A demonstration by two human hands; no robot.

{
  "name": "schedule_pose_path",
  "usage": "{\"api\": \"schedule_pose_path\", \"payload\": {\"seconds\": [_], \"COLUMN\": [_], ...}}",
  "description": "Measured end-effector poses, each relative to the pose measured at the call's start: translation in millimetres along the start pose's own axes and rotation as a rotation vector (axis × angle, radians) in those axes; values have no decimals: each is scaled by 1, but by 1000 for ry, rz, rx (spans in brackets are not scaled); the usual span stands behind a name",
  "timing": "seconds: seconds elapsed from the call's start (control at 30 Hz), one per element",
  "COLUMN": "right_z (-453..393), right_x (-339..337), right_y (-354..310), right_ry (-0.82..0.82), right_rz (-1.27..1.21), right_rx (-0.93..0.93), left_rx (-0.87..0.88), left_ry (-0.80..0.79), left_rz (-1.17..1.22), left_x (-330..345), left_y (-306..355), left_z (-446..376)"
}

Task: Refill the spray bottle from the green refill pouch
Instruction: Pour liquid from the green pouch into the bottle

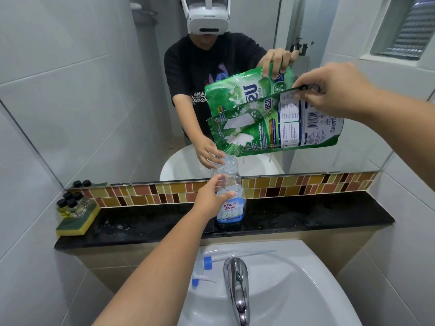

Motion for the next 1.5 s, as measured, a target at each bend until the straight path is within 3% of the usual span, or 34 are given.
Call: {"api": "schedule_pose_path", "payload": {"seconds": [0.97,1.5], "right_z": [9,37], "right_x": [9,31], "right_y": [13,49], "right_ry": [18,24], "right_rz": [-53,-255], "right_rx": [28,197], "left_rx": [19,22], "left_ry": [-4,2], "left_rz": [2,26], "left_x": [-1,-1], "left_y": [4,2], "left_z": [4,4]}}
Point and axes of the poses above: each hand's wrist, its own z-axis away from the middle knuckle, its own x-axis out of the palm, y = z × x, the point moved 10 cm from there along -z, towards the middle knuckle, and after that the axes turned 14 degrees about -z, right-handed, at the moved point
